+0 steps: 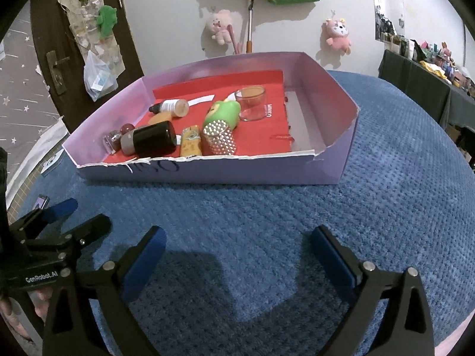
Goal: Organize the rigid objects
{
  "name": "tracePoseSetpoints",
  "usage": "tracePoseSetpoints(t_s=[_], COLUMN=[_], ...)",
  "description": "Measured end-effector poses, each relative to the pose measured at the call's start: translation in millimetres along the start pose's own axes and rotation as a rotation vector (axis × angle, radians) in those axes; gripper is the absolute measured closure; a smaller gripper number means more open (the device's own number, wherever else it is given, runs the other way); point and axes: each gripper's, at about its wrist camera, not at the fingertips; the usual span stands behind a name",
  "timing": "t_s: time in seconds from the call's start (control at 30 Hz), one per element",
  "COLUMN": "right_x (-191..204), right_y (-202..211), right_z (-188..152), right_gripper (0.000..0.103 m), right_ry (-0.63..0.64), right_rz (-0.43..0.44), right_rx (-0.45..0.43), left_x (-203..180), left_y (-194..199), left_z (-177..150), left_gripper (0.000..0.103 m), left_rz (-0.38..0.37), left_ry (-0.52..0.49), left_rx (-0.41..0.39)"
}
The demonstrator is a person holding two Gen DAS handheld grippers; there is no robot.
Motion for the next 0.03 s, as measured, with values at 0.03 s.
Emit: tracePoseSetpoints(t_s=[0.03], right_x=[0.4], right_y=[0.0], right_z=[-0.3], right_gripper=[0.002], right_ry=[0.001], right_rz=[-0.001], right_rx=[0.0], left_x=[0.1], left_y=[-0.2], left_z=[0.3], left_gripper=[0.005], left_rz=[0.0], left_ry=[0.0], left_rx=[0.002])
Point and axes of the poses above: each gripper's, at about its wrist camera, not at the fingertips, and y roughly against the way its jaws point, x to its left, z to its top, and after that the axes turned 2 degrees about y, right-handed
